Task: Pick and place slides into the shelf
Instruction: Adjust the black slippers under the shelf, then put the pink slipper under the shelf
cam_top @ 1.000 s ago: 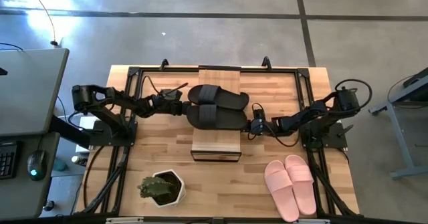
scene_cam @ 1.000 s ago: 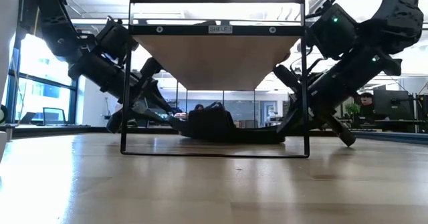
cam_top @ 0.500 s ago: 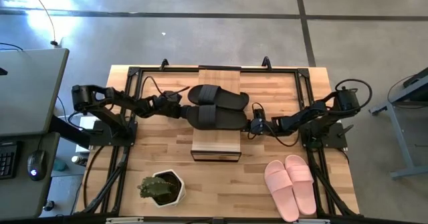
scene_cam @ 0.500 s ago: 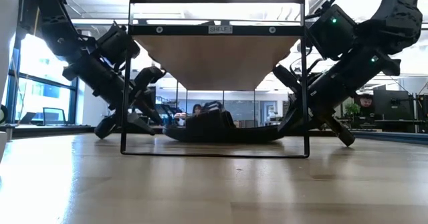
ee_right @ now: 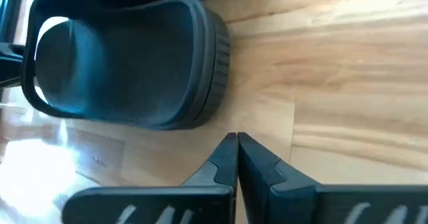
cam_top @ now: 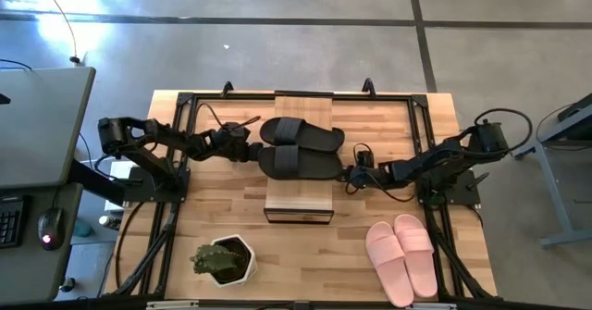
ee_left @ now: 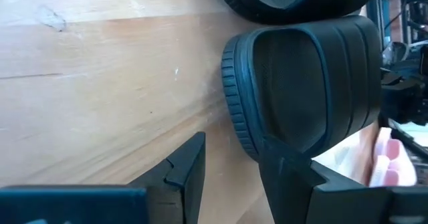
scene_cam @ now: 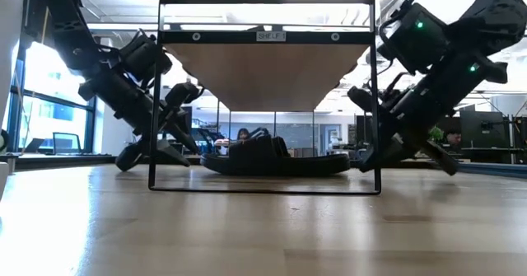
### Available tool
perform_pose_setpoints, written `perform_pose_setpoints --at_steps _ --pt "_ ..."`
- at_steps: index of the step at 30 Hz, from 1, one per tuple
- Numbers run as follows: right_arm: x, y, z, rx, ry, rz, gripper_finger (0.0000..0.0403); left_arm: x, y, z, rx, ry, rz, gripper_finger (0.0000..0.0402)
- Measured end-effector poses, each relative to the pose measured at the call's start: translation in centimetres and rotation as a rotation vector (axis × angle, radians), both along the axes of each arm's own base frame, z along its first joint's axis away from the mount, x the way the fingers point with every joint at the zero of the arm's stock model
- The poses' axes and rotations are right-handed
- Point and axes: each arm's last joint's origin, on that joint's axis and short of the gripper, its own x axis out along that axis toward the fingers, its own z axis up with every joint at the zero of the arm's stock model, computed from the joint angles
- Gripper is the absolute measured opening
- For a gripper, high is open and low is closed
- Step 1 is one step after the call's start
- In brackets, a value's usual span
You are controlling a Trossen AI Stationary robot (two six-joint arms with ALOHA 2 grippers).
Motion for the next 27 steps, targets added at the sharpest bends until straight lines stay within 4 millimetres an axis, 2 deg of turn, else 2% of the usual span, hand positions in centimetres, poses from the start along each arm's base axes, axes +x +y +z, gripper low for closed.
perform_pose_setpoints --at_steps 8,17,23,27 --pt "-1.2 -0.2 1.6 -0.011 0.02 -0.041 0.0 -1.3 0.6 0.2 0.001 0.038 -0.009 0.0122" --pt "-3.4 0.7 4.7 -0.008 -0.016 -0.011 0.0 -3.9 -0.5 1.5 0.048 0.027 -0.015 0.0122" --pt "-5.5 2.0 7.7 0.022 -0.107 0.155 0.0 -4.9 -1.5 3.0 0.08 -0.083 -0.049 0.0122" --pt "-6.9 2.8 10.2 -0.011 -0.232 0.313 0.0 -5.3 -2.1 4.6 0.093 -0.193 -0.091 0.0122"
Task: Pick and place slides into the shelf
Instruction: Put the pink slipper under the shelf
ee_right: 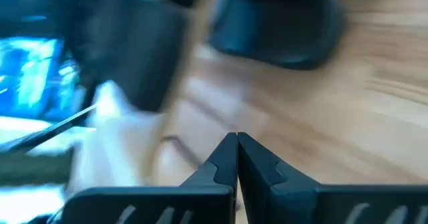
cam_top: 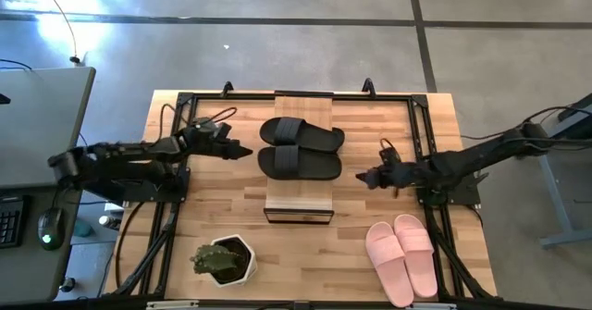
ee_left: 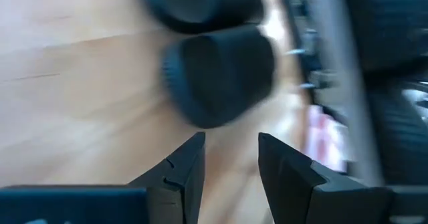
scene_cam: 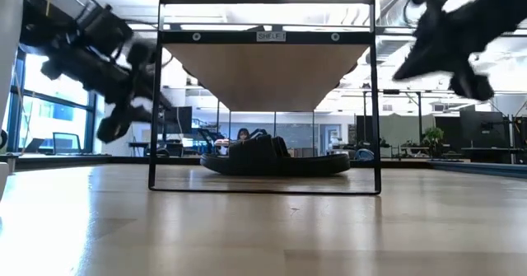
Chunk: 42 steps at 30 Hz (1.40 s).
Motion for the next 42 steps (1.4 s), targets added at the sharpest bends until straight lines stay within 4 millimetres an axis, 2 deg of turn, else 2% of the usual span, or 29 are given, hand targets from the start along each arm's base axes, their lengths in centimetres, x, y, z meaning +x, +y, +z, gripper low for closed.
perform_pose_setpoints --at_steps 6,10,14,18,22,26,32,38,42 --pt "-2.3 0.9 5.1 -0.12 -0.202 0.198 0.0 -0.6 -1.1 2.7 0.028 -0.173 -0.063 0.0122" --pt "-3.6 1.5 8.7 -0.214 -0.278 0.351 0.0 -1.1 -2.3 4.4 0.045 -0.276 -0.085 0.0122" --pt "-5.0 2.1 11.9 -0.269 -0.259 0.486 0.0 -1.6 -3.9 6.3 0.08 -0.418 -0.104 0.0122" --pt "-6.0 2.7 15.1 -0.302 -0.213 0.604 0.0 -2.3 -5.5 8.9 0.165 -0.645 -0.122 0.0122" --pt "-6.3 3.6 17.4 -0.351 -0.108 0.702 0.0 -3.3 -6.7 10.8 0.241 -0.839 -0.113 0.0122" --pt "-5.8 5.4 17.9 -0.349 0.1 0.776 0.0001 -3.6 -7.4 11.3 0.269 -0.882 -0.103 0.0122" --pt "-4.4 9.8 17.1 -0.292 0.407 0.898 0.0017 -3.2 -7.8 11.0 0.257 -0.854 -0.116 0.0122" --pt "-3.3 14.1 14.4 -0.38 0.717 0.97 0.0065 -2.7 -7.9 10.7 0.279 -0.819 -0.136 0.0122" --pt "-2.5 16.5 11.9 -0.516 0.837 0.969 0.0115 -2.4 -7.8 10.5 0.277 -0.797 -0.137 0.0122"
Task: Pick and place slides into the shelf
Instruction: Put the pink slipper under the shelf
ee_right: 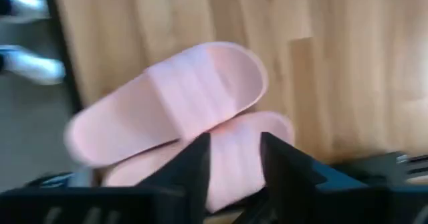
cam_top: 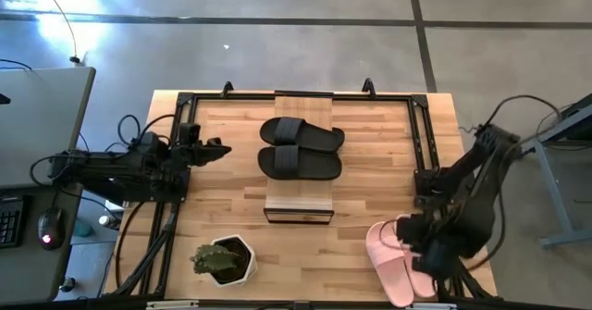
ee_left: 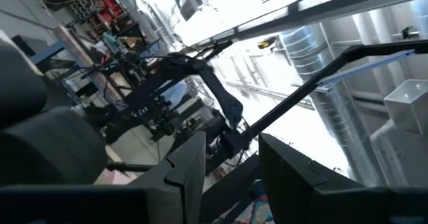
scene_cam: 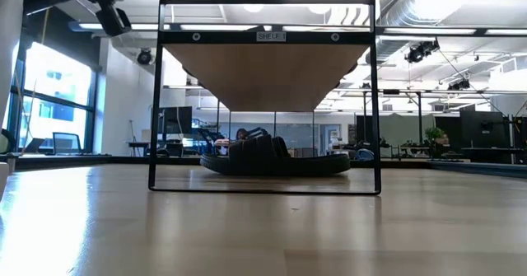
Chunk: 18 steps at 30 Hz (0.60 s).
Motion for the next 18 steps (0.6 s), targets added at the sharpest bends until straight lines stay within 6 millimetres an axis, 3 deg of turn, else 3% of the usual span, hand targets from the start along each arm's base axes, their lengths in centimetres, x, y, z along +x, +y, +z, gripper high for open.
perform_pose_setpoints --at_steps 8,14,18 --pt "0.8 4.1 -5.0 -0.288 -0.005 0.076 0.0195 0.5 0.0 -0.3 -0.001 0.033 -0.015 0.0122" --pt "0.3 7.6 -8.8 -0.304 0.047 0.094 0.0198 0.7 0.0 -0.5 0.004 0.048 -0.039 0.0122" --pt "-0.2 9.1 -10.3 -0.283 0.03 0.071 0.0195 0.7 0.0 -0.5 0.007 0.051 -0.051 0.0122"
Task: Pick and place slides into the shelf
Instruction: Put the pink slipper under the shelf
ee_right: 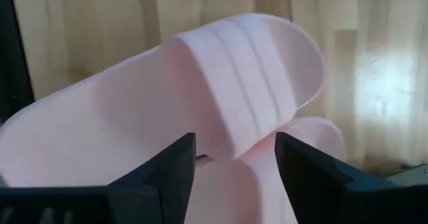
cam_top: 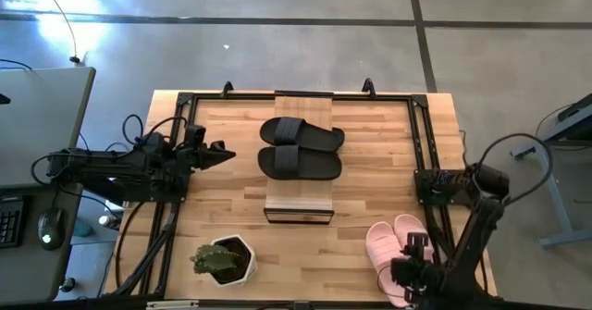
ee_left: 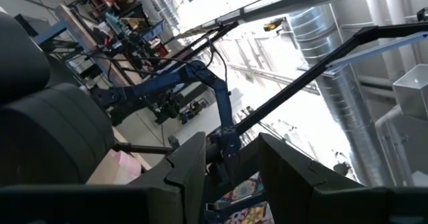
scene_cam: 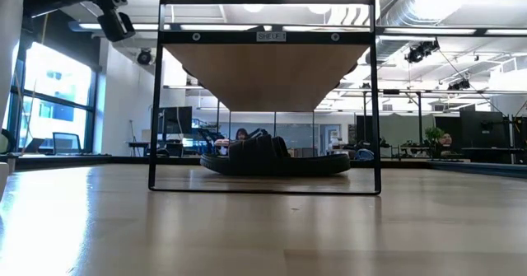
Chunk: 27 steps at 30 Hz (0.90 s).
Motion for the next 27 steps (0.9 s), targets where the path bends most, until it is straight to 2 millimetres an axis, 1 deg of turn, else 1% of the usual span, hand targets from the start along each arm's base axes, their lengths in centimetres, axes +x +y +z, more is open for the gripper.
perform_pose_setpoints --at_steps 6,9,14,21,25,27 --pt "-0.1 0.6 -1.0 -0.019 -0.016 0.0 0.0195 0.0 0.0 -0.2 -0.003 0.017 -0.002 0.0122" --pt "0.0 0.8 -1.4 -0.046 -0.016 0.032 0.0195 0.0 0.0 -0.2 -0.003 0.018 -0.002 0.0122" --pt "0.3 1.1 -2.8 -0.105 -0.003 0.087 0.0194 0.0 0.0 -0.2 -0.003 0.017 -0.002 0.0122" --pt "1.4 1.3 -5.2 -0.186 0.032 0.083 0.0194 0.0 0.0 -0.2 -0.004 0.017 -0.002 0.0122" --pt "2.4 0.8 -6.5 -0.248 0.065 0.052 0.0193 0.0 0.0 -0.2 -0.004 0.017 -0.002 0.0122" --pt "2.9 0.5 -7.1 -0.272 0.071 0.022 0.0186 0.0 0.0 -0.2 -0.006 0.017 -0.003 0.0122"
